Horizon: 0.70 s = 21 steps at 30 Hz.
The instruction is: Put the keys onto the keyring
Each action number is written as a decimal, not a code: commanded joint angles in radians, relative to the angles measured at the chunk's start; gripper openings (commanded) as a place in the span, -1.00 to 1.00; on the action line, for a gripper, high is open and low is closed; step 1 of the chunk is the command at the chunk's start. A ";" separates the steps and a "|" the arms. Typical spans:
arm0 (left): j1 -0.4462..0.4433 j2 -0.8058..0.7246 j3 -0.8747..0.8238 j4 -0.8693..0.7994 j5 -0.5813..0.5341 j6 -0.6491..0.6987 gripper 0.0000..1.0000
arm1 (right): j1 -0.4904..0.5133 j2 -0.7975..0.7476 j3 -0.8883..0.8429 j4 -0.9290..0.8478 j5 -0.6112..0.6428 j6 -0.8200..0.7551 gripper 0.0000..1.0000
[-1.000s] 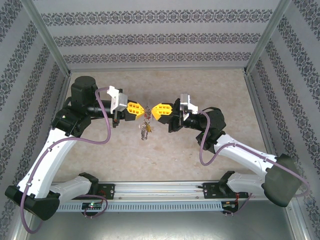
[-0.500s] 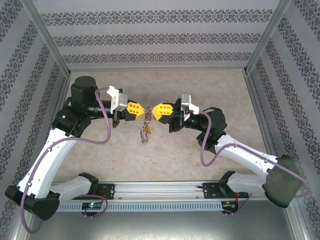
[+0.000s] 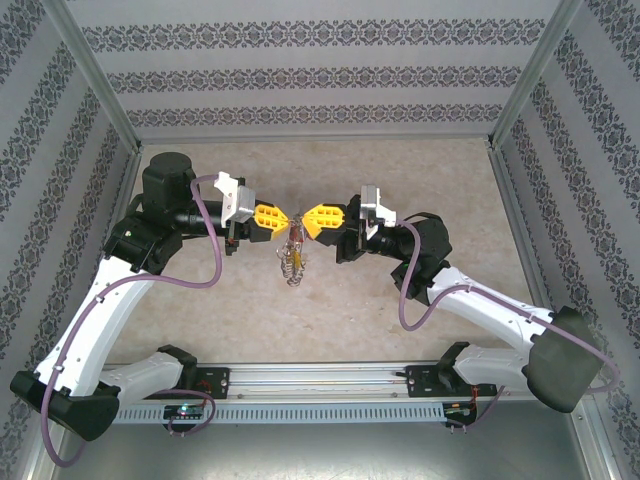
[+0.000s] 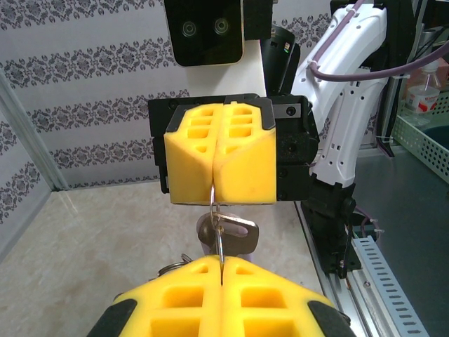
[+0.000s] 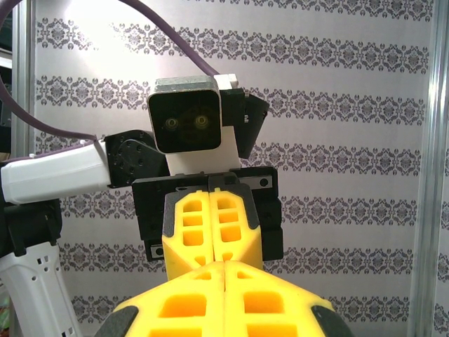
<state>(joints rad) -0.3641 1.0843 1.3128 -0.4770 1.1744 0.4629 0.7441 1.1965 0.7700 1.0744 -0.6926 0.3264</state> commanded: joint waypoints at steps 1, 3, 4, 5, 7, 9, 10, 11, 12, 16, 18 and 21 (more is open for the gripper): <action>0.014 -0.022 -0.005 0.064 0.034 -0.006 -1.00 | 0.014 0.006 0.029 0.041 -0.012 -0.001 -1.00; 0.014 -0.022 -0.007 0.066 0.033 -0.009 -1.00 | 0.015 0.004 0.028 0.044 -0.014 0.000 -1.00; 0.014 -0.021 -0.007 0.066 0.033 -0.009 -1.00 | 0.015 0.002 0.028 0.043 -0.014 -0.001 -1.00; 0.014 -0.021 -0.008 0.066 0.033 -0.009 -1.00 | 0.015 -0.001 0.027 0.042 -0.015 -0.002 -1.00; 0.015 -0.021 -0.007 0.067 0.033 -0.009 -1.00 | 0.014 -0.007 0.023 0.038 -0.011 -0.006 -1.00; 0.016 -0.022 -0.007 0.067 0.032 -0.010 -1.00 | 0.014 -0.013 0.019 0.033 -0.007 -0.010 -1.00; 0.016 -0.021 -0.007 0.067 0.033 -0.010 -1.00 | 0.015 -0.017 0.017 0.031 -0.007 -0.013 -1.00; 0.016 -0.022 -0.007 0.067 0.034 -0.010 -1.00 | 0.015 -0.018 0.017 0.028 -0.005 -0.015 -1.00; 0.015 -0.021 -0.007 0.067 0.034 -0.010 -1.00 | 0.014 -0.020 0.017 0.027 -0.007 -0.015 -1.00; 0.015 -0.023 -0.008 0.071 0.036 -0.012 -1.00 | 0.014 -0.024 0.012 0.030 -0.003 -0.016 -1.00; 0.015 -0.023 -0.009 0.071 0.036 -0.013 -1.00 | 0.014 -0.027 0.011 0.027 -0.002 -0.018 -1.00; 0.014 -0.023 -0.010 0.074 0.036 -0.014 -1.00 | 0.014 -0.025 0.012 0.027 -0.003 -0.014 -1.00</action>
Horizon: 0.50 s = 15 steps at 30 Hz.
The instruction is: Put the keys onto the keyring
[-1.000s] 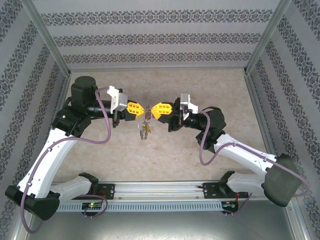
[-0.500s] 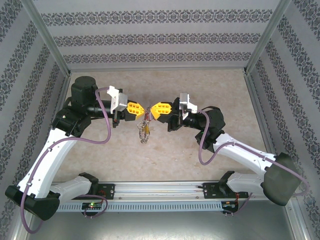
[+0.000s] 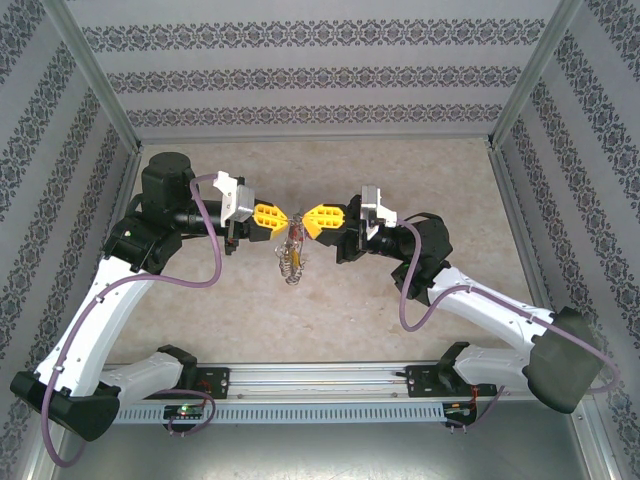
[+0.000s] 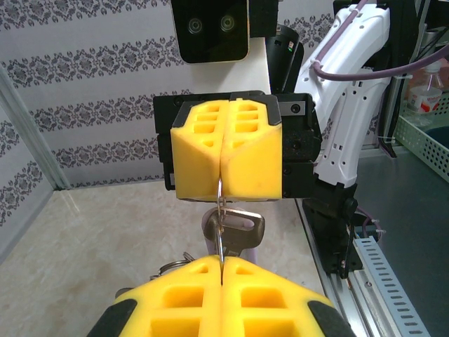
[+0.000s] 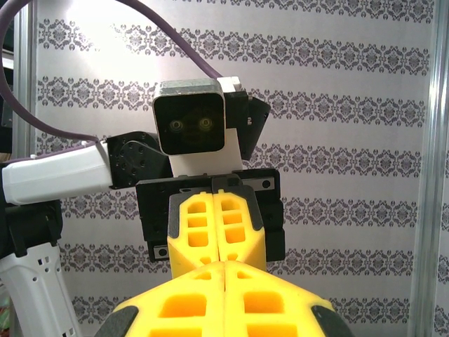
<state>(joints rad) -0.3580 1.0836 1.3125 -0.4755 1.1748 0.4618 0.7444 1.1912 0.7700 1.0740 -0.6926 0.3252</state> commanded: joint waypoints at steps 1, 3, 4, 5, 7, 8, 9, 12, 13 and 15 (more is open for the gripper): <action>0.009 -0.022 -0.010 0.073 0.036 -0.014 -1.00 | 0.014 -0.018 0.011 0.029 -0.004 -0.013 -1.00; 0.010 -0.022 -0.010 0.074 0.037 -0.014 -1.00 | 0.014 -0.019 0.011 0.025 -0.002 -0.015 -1.00; 0.010 -0.021 -0.010 0.074 0.038 -0.015 -1.00 | 0.014 -0.016 0.012 0.026 -0.003 -0.015 -1.00; 0.011 -0.021 -0.010 0.075 0.038 -0.014 -1.00 | 0.015 -0.012 0.014 0.027 -0.004 -0.013 -1.00; 0.010 -0.021 -0.010 0.075 0.039 -0.015 -1.00 | 0.016 -0.005 0.014 0.031 0.001 -0.012 -1.00; 0.010 -0.022 -0.010 0.075 0.038 -0.016 -1.00 | 0.016 -0.001 0.014 0.033 0.001 -0.012 -1.00; 0.011 -0.022 -0.010 0.075 0.037 -0.014 -1.00 | 0.016 0.001 0.015 0.035 0.002 -0.012 -1.00; 0.010 -0.025 -0.012 0.075 0.037 -0.014 -1.00 | 0.015 0.007 0.021 0.039 -0.002 -0.011 -1.00; 0.010 -0.025 -0.012 0.075 0.037 -0.015 -1.00 | 0.016 0.011 0.023 0.041 -0.003 -0.009 -1.00; 0.010 -0.024 -0.013 0.077 0.038 -0.015 -1.00 | 0.017 0.013 0.023 0.041 -0.003 -0.007 -1.00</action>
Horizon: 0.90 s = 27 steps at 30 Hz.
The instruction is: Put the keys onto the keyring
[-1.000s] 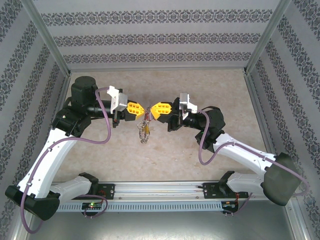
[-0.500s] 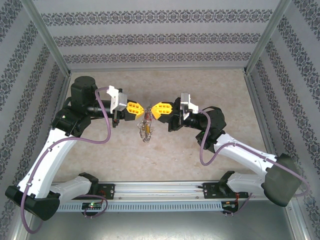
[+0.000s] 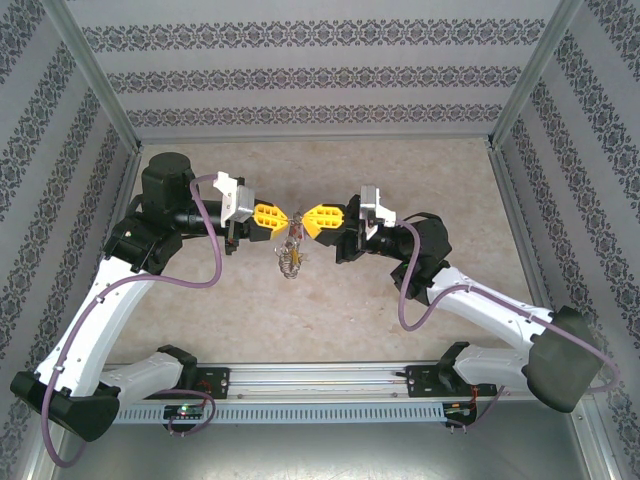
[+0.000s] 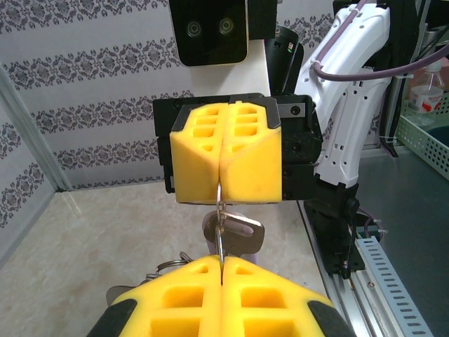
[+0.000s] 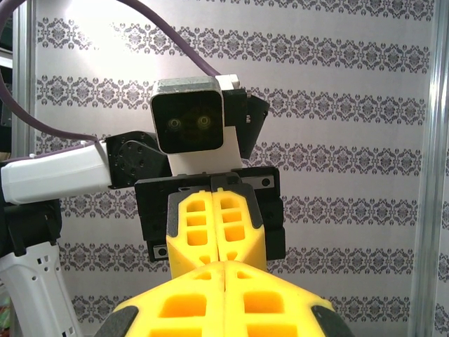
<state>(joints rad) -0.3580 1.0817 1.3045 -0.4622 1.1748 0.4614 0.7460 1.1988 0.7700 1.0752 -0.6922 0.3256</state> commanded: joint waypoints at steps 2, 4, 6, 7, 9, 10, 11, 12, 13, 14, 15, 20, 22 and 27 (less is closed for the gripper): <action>0.010 -0.023 -0.004 0.066 0.040 -0.016 -1.00 | 0.015 0.007 0.023 0.038 -0.001 -0.009 -1.00; 0.011 -0.024 -0.005 0.065 0.039 -0.016 -1.00 | 0.016 0.010 0.025 0.038 0.001 -0.011 -1.00; 0.010 -0.024 -0.005 0.065 0.040 -0.016 -1.00 | 0.017 0.012 0.025 0.040 0.000 -0.011 -1.00; 0.012 -0.024 -0.004 0.065 0.040 -0.016 -1.00 | 0.017 0.013 0.025 0.039 0.001 -0.011 -1.00; 0.012 -0.024 -0.005 0.065 0.042 -0.015 -1.00 | 0.017 0.013 0.025 0.041 0.000 -0.011 -1.00; 0.013 -0.025 -0.005 0.065 0.039 -0.016 -1.00 | 0.017 0.012 0.023 0.043 0.003 -0.012 -1.00; 0.012 -0.026 -0.007 0.065 0.038 -0.016 -1.00 | 0.018 0.008 0.020 0.044 0.007 -0.014 -1.00; 0.012 -0.026 -0.007 0.065 0.036 -0.016 -1.00 | 0.017 0.004 0.016 0.045 0.009 -0.018 -1.00; 0.012 -0.025 -0.006 0.065 0.038 -0.016 -1.00 | 0.017 -0.001 0.014 0.043 0.012 -0.021 -1.00; 0.013 -0.024 -0.006 0.065 0.039 -0.015 -1.00 | 0.017 -0.007 0.012 0.037 0.016 -0.027 -1.00; 0.013 -0.025 -0.007 0.065 0.041 -0.016 -1.00 | 0.016 -0.012 0.008 0.032 0.018 -0.032 -1.00; 0.012 -0.026 -0.007 0.065 0.042 -0.017 -1.00 | 0.016 -0.020 0.003 0.029 0.022 -0.040 -1.00; 0.013 -0.029 -0.006 0.065 0.041 -0.015 -1.00 | 0.016 -0.022 0.003 0.034 0.023 -0.042 -1.00; 0.013 -0.026 -0.007 0.067 0.043 -0.017 -1.00 | 0.016 -0.019 0.006 0.029 0.018 -0.040 -1.00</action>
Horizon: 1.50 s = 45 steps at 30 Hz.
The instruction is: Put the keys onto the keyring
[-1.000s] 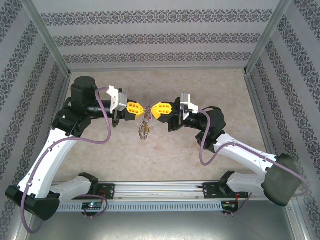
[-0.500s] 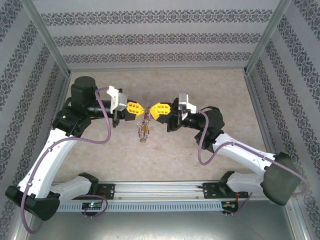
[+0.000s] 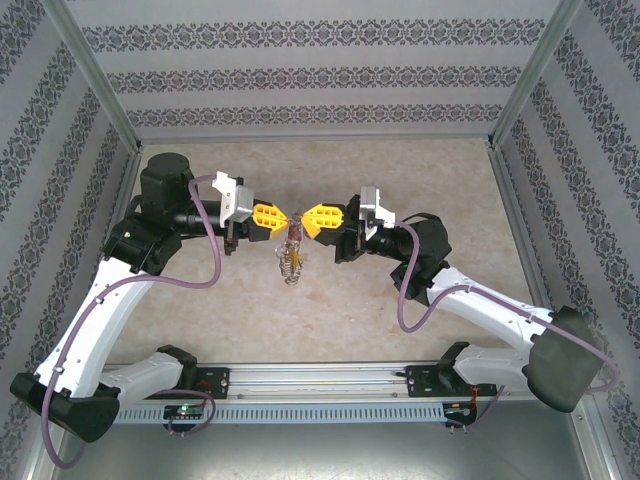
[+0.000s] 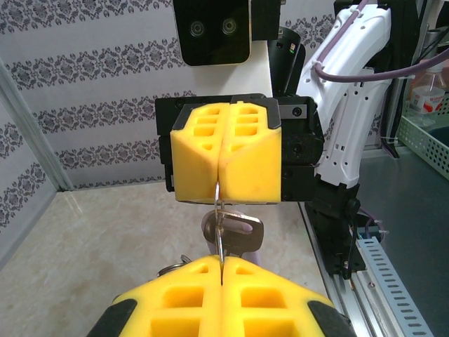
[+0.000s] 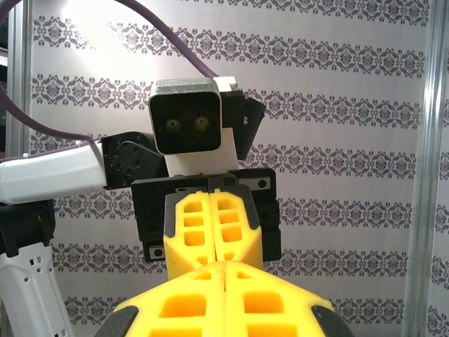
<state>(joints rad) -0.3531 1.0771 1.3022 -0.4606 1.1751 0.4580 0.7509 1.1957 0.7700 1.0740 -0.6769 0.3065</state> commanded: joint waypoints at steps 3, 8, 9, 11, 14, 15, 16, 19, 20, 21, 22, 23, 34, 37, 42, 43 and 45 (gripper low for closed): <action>0.009 -0.022 -0.003 0.064 0.043 -0.014 -1.00 | 0.010 -0.009 0.012 0.034 -0.005 -0.013 -1.00; 0.008 -0.022 -0.003 0.066 0.046 -0.016 -1.00 | 0.010 0.002 0.018 0.041 -0.010 -0.011 -1.00; 0.009 -0.022 -0.003 0.066 0.046 -0.016 -1.00 | 0.012 0.005 0.019 0.043 -0.012 -0.009 -1.00; 0.008 -0.022 -0.003 0.066 0.045 -0.017 -1.00 | 0.012 0.008 0.020 0.045 -0.011 -0.006 -1.00; 0.009 -0.022 -0.003 0.068 0.049 -0.018 -1.00 | 0.012 0.012 0.023 0.045 -0.013 -0.008 -1.00; 0.009 -0.025 -0.003 0.068 0.049 -0.019 -1.00 | 0.012 0.014 0.023 0.045 -0.013 -0.008 -1.00; 0.008 -0.024 -0.003 0.068 0.049 -0.019 -1.00 | 0.012 0.015 0.024 0.047 -0.013 -0.009 -1.00; 0.008 -0.025 -0.003 0.069 0.049 -0.019 -1.00 | 0.014 0.019 0.027 0.049 -0.014 -0.010 -1.00; 0.009 -0.025 -0.003 0.069 0.049 -0.020 -1.00 | 0.013 0.019 0.029 0.048 -0.016 -0.008 -1.00; 0.009 -0.026 -0.004 0.069 0.050 -0.021 -1.00 | 0.013 0.020 0.029 0.049 -0.016 -0.008 -1.00; 0.009 -0.025 -0.004 0.071 0.052 -0.022 -1.00 | 0.015 0.022 0.029 0.048 -0.016 -0.010 -1.00; 0.009 -0.025 -0.004 0.073 0.054 -0.023 -1.00 | 0.015 0.024 0.031 0.050 -0.016 -0.010 -1.00; 0.008 -0.024 -0.006 0.078 0.057 -0.029 -1.00 | 0.017 0.048 0.039 0.052 -0.036 -0.007 -1.00; 0.010 -0.024 -0.006 0.080 0.057 -0.030 -1.00 | 0.019 0.048 0.040 0.049 -0.037 -0.010 -1.00; 0.011 -0.026 -0.007 0.088 0.062 -0.038 -1.00 | 0.018 0.049 0.038 0.039 -0.043 -0.016 -1.00; 0.014 -0.026 -0.007 0.092 0.062 -0.041 -1.00 | 0.018 0.050 0.038 0.038 -0.044 -0.016 -1.00; 0.016 -0.027 -0.009 0.097 0.066 -0.045 -1.00 | 0.020 0.051 0.040 0.030 -0.047 -0.022 -1.00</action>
<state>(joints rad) -0.3462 1.0744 1.2942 -0.4545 1.1812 0.4316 0.7574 1.2335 0.7902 1.1107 -0.6861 0.3065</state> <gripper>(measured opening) 0.048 0.040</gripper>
